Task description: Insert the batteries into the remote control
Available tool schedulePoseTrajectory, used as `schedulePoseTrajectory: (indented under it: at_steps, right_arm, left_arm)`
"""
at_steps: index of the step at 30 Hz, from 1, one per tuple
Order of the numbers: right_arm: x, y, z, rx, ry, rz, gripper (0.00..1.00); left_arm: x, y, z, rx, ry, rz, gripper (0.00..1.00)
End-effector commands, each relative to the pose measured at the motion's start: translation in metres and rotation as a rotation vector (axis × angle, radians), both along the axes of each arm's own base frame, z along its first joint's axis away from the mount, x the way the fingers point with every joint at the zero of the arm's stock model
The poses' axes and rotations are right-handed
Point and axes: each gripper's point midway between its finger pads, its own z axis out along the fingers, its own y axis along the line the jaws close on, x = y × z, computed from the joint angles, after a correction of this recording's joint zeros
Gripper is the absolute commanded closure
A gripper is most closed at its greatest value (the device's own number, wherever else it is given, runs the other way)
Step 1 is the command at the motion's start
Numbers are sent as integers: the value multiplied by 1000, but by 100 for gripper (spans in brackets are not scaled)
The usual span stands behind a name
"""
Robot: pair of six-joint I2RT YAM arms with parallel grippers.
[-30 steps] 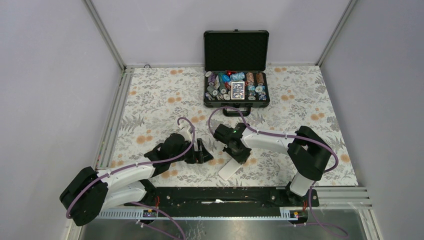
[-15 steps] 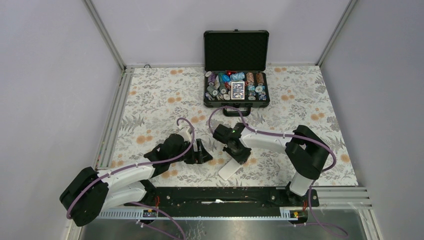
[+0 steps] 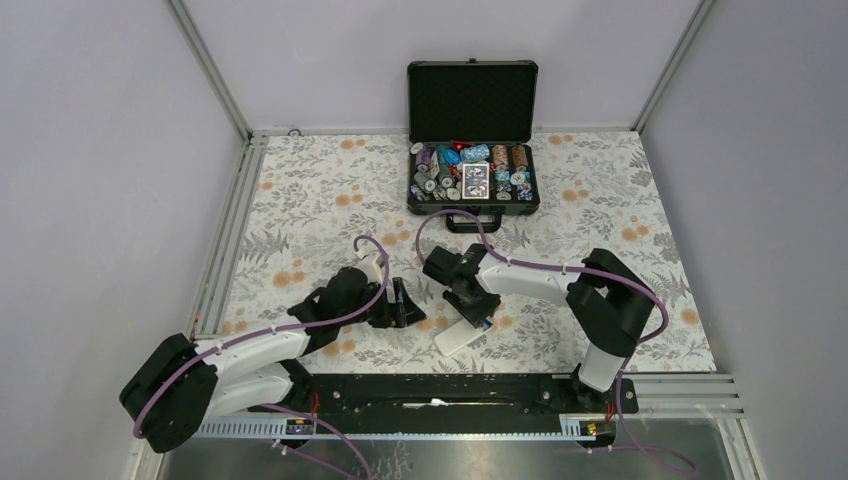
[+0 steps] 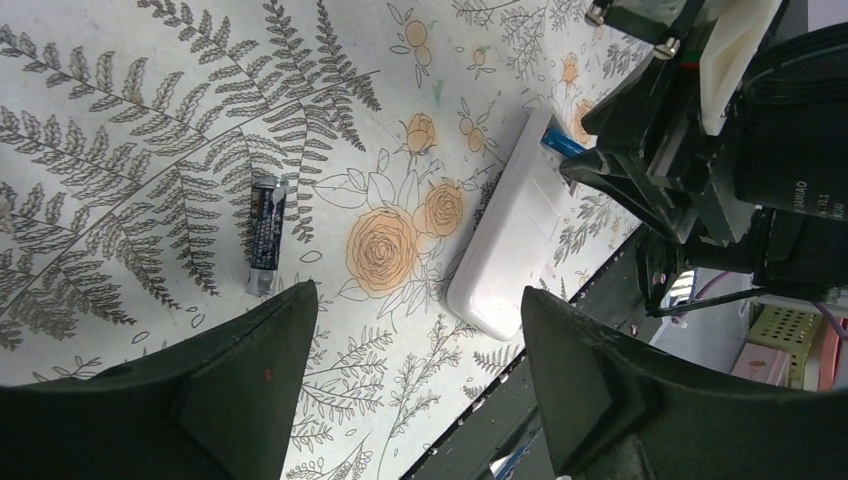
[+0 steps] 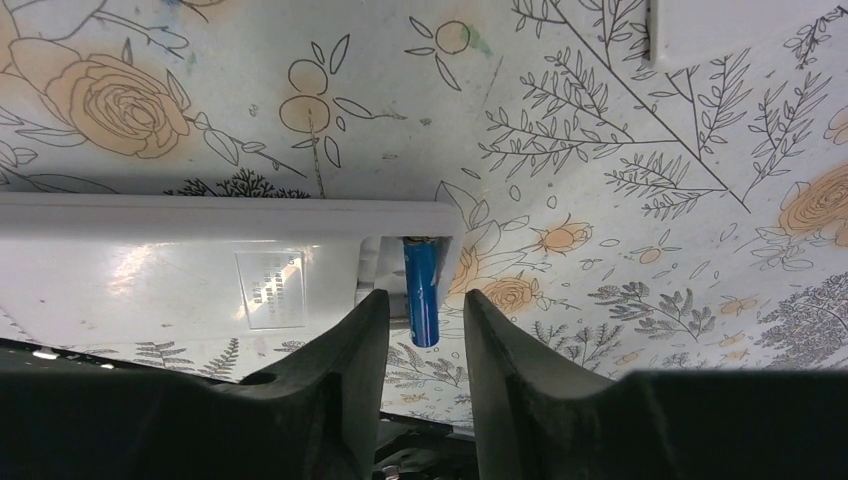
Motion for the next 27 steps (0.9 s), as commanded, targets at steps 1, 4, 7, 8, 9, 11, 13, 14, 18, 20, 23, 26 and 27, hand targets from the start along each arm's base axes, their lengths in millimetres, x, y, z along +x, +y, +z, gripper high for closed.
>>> schedulePoseTrajectory:
  at_steps: [1, 4, 7, 8, 9, 11, 13, 14, 18, 20, 23, 26, 27]
  right_arm:
    - [13, 10, 18, 54, -66, -33, 58]
    - [15, 9, 18, 50, -84, -35, 55]
    - [16, 9, 17, 49, -86, -34, 54]
    - [17, 10, 16, 48, -88, -33, 53]
    - [18, 10, 14, 48, -87, -30, 53]
    - [18, 11, 12, 47, -84, -26, 54]
    - [19, 10, 10, 39, -78, -26, 55]
    - [19, 11, 9, 37, -75, -23, 56]
    - [21, 10, 6, 39, -73, -27, 59]
    - [20, 8, 5, 34, -71, -31, 59]
    - [20, 6, 3, 26, -69, -35, 59]
    - [20, 6, 1, 25, -62, -35, 59]
    - [20, 7, 1, 25, -62, -34, 59]
  left_arm:
    - [2, -10, 12, -54, -42, -42, 21]
    - [2, -10, 12, -56, -40, -45, 21]
    - [2, -10, 12, -55, -40, -44, 21]
    - [2, -10, 12, -56, -40, -45, 21]
    - [2, -10, 12, -55, -40, -45, 21]
    - [2, -10, 13, -54, -39, -45, 21]
    - [2, -10, 13, -52, -40, -45, 21]
    - [3, -10, 13, -51, -42, -43, 21]
    - [3, -10, 13, -47, -41, -45, 21]
    - [3, -10, 14, -48, -42, -46, 21]
    - [3, -11, 13, -46, -40, -47, 21]
    - [4, -11, 13, -46, -40, -47, 21]
    - [4, -11, 12, -45, -38, -48, 21]
